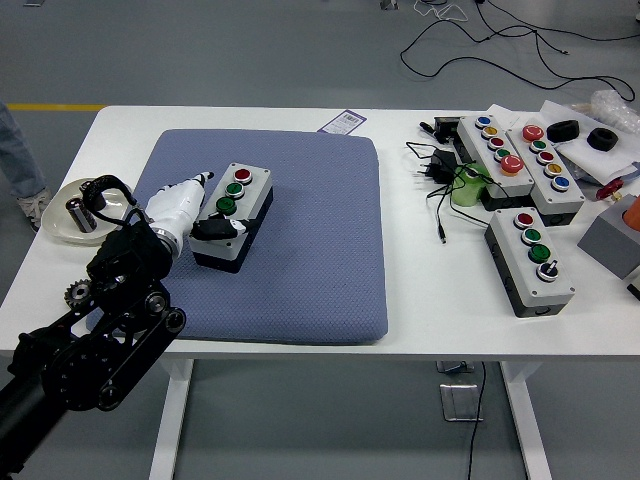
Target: Pick up the button,place it on the desk,press the button,press the button
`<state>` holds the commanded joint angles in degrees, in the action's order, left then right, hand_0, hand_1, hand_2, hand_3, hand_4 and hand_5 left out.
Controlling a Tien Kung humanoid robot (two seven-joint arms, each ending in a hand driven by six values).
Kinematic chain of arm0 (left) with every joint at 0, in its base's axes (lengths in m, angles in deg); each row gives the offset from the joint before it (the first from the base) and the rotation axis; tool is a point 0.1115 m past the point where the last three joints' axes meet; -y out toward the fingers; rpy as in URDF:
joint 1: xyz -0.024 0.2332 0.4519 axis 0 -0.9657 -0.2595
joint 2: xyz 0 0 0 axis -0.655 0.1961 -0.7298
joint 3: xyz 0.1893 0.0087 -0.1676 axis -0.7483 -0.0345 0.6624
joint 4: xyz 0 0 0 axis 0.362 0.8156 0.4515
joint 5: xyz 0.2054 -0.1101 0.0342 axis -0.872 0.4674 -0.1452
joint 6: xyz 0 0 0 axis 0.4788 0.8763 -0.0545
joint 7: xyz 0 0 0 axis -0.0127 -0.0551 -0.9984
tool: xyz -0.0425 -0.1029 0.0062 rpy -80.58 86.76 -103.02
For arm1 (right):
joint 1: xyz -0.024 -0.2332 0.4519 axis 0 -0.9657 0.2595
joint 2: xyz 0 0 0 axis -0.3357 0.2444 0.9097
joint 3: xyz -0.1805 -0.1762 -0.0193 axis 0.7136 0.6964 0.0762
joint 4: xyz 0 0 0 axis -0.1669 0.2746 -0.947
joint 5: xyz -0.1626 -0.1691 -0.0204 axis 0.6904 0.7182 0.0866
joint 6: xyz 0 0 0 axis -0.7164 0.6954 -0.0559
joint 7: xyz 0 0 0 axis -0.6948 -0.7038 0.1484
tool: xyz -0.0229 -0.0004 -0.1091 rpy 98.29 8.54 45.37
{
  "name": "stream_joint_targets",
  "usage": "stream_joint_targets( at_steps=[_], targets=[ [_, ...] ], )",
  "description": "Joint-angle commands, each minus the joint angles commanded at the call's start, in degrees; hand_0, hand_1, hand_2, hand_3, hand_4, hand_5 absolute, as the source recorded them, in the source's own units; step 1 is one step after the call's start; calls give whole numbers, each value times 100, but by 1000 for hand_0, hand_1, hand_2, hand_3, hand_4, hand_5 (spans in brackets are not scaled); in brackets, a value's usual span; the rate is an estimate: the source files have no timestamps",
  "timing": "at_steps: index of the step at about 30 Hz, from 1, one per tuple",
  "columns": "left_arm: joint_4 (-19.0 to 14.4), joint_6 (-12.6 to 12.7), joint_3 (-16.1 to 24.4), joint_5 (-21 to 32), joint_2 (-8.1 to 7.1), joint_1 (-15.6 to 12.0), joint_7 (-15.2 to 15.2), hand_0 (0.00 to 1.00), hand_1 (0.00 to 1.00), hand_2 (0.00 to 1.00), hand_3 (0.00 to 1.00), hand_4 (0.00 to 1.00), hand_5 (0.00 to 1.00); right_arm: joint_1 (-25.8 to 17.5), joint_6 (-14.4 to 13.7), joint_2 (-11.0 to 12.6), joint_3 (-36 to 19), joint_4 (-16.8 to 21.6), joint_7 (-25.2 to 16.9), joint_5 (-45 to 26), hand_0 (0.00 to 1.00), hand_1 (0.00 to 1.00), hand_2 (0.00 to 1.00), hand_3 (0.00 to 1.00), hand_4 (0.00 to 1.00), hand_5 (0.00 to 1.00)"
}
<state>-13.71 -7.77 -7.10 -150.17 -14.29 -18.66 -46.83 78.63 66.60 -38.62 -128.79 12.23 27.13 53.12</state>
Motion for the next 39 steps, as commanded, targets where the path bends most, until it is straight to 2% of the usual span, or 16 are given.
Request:
stream_joint_targets(
  at_steps=[3,5,6,8,17,18,20,23,24,29,30,34,39],
  targets=[
    [110,111,-50,-200,36,43,0,908,998,998,998,998,670,1,-1,2,8,0,-3,-5,672,645,690,635,313,193],
    [162,72,-59,-256,56,71,0,908,998,998,998,998,670,2,-3,3,13,0,-3,-14,672,645,690,635,313,193],
    [173,44,-60,-275,63,79,0,856,998,998,998,998,588,2,-3,3,16,0,-4,-18,672,645,690,635,312,192],
    [193,-1,-60,-306,76,94,0,856,998,998,998,998,588,2,-4,4,21,0,-4,-28,672,645,690,635,312,192],
    [565,-439,12,-588,206,242,0,832,994,998,998,998,577,-5,3,7,18,0,-1,-18,672,645,690,635,312,192],
    [602,-492,18,-607,218,254,0,772,961,998,998,998,561,-4,3,8,19,0,-2,-20,672,645,689,635,312,192],
    [661,-624,29,-633,239,286,0,772,961,998,998,998,561,-5,1,9,8,0,-2,-17,672,645,689,635,312,192],
    [687,-790,44,-678,254,318,0,772,961,998,998,998,561,-5,1,11,0,0,-3,-13,672,645,689,635,312,192],
    [688,-879,44,-701,259,338,0,735,917,998,938,998,552,-4,-1,12,-4,0,-3,-14,672,645,689,635,313,191],
    [600,-1065,35,-718,241,396,0,735,917,998,938,998,552,-1,-5,16,-31,0,-1,18,672,645,689,635,313,191],
    [578,-1118,31,-695,234,422,0,737,906,981,842,998,587,-2,-6,17,-37,0,-1,25,672,645,689,634,312,193],
    [558,-1224,39,-644,237,482,0,737,906,981,842,998,587,-1,-6,18,-44,0,2,40,672,645,689,634,312,193],
    [688,-1420,34,-521,284,551,0,760,921,985,844,998,594,-3,-4,15,-41,0,6,38,672,645,689,634,312,193]
  ],
)
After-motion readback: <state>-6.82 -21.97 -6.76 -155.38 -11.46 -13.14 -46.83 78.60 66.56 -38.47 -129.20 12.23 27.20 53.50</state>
